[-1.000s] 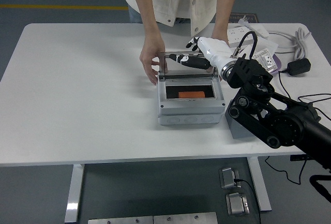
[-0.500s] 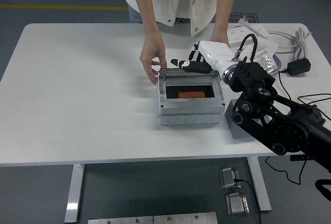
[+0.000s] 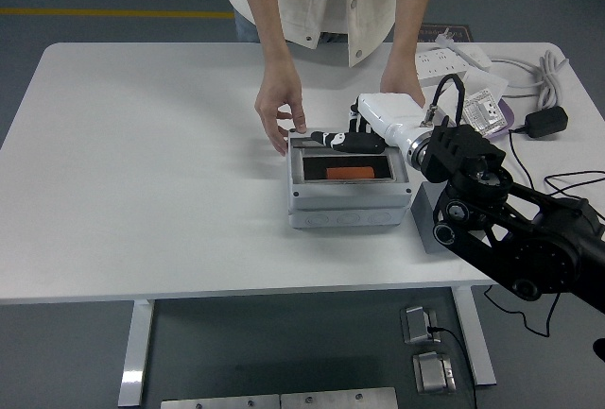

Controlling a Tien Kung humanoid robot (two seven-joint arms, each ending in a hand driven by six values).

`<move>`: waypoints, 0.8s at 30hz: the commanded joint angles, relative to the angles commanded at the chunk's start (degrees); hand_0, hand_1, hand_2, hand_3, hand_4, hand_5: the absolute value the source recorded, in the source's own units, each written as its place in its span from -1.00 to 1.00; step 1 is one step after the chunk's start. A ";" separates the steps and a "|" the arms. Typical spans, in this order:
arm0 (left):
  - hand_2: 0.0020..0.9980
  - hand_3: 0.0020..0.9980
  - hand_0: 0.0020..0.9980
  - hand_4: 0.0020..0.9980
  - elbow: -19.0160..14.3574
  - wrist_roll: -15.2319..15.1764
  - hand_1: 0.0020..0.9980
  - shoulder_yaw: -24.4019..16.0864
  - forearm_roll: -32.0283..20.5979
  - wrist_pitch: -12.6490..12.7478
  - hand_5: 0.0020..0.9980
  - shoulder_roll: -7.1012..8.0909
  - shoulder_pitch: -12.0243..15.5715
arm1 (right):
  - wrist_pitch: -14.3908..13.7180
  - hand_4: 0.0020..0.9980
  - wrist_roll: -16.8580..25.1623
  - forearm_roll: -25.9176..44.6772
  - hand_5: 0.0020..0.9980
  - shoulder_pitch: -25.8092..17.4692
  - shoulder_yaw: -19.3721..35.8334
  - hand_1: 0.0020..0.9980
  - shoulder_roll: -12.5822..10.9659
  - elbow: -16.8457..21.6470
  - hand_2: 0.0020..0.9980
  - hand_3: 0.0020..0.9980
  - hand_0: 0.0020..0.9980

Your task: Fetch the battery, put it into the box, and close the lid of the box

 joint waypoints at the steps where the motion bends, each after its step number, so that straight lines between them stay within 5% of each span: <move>1: 0.09 0.07 -0.09 -0.38 0.00 0.00 0.18 0.03 -0.04 -0.01 -1.00 0.00 0.02 | 0.26 0.84 -0.11 0.12 1.00 -0.07 -0.14 -0.22 -0.08 0.30 -0.18 -0.27 -0.45; 12: 0.09 0.07 -0.09 -0.38 0.00 0.17 0.18 -0.46 0.55 -0.07 -1.00 -0.08 0.03 | 0.34 0.83 -0.31 0.11 1.00 -0.82 1.82 -0.24 -0.53 1.09 -0.21 -0.29 -0.46; 19: 0.09 0.07 -0.09 -0.38 0.00 0.27 0.18 -0.74 0.85 -0.07 -1.00 -0.15 0.24 | 0.66 0.82 -0.97 -2.40 1.00 -3.12 8.67 -0.24 -1.47 1.25 -0.21 -0.29 -0.46; 24: 0.09 0.07 -0.10 -0.38 0.00 0.30 0.17 -0.96 1.06 -0.07 -1.00 -0.29 0.39 | -2.53 0.83 2.88 1.70 1.00 -6.60 15.49 -0.25 -2.51 1.66 -0.21 -0.30 -0.46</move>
